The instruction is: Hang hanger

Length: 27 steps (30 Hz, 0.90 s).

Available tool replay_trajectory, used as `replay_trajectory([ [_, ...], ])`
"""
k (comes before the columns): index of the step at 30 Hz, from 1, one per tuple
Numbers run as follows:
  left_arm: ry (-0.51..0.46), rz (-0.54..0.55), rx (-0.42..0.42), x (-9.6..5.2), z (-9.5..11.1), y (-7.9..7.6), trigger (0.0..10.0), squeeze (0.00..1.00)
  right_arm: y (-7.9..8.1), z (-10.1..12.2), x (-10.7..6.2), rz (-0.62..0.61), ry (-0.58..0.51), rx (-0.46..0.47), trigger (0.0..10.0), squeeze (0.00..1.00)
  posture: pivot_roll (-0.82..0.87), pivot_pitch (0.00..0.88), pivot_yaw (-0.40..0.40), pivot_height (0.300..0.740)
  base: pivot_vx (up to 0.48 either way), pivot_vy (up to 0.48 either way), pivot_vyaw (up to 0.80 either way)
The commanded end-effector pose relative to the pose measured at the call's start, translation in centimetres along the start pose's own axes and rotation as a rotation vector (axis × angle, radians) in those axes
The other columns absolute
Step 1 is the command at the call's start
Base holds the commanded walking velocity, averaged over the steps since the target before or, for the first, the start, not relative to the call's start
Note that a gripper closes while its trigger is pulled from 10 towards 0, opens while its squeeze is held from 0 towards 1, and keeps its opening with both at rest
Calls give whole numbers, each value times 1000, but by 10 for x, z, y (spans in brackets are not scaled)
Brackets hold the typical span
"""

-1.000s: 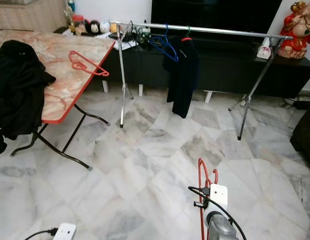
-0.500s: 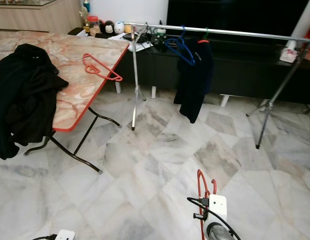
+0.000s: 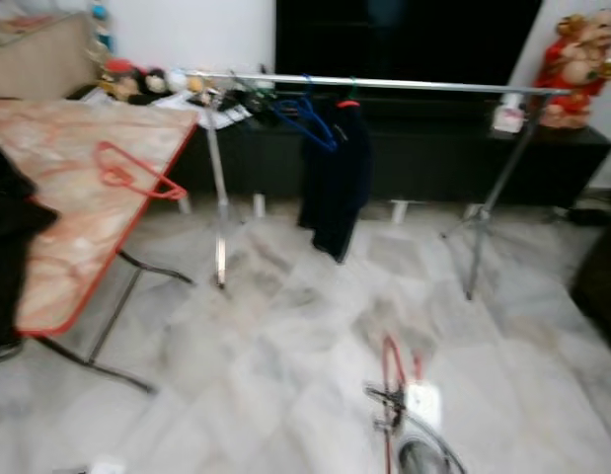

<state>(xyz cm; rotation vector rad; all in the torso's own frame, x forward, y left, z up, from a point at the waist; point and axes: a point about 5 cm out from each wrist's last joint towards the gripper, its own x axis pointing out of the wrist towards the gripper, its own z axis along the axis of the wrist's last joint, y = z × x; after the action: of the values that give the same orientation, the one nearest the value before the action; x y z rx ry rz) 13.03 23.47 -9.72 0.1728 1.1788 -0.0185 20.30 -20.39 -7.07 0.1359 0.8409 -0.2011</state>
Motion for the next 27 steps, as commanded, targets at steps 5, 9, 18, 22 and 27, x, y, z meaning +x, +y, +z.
replay_trajectory([
  [5,-13,-23,13,2,7,-9,10000,0,-16,3,-1,-57,-8,11,10000,0,-23,0,-55,740,394,0,-776],
  [9,-12,-21,8,2,6,-10,10000,0,-17,6,-1,-65,-21,16,10000,0,-26,0,-55,740,398,0,-358],
  [18,-15,-27,9,2,8,-11,10000,0,-20,9,0,-80,-34,35,10000,0,-34,0,-54,740,399,0,0],
  [22,-15,-29,10,2,9,-11,10000,0,-20,10,0,-85,-32,40,10000,0,-36,0,-54,740,401,0,0],
  [27,-12,-31,11,2,8,-11,10000,0,-21,11,0,-83,-36,41,10000,0,-35,0,-55,740,399,0,0],
])
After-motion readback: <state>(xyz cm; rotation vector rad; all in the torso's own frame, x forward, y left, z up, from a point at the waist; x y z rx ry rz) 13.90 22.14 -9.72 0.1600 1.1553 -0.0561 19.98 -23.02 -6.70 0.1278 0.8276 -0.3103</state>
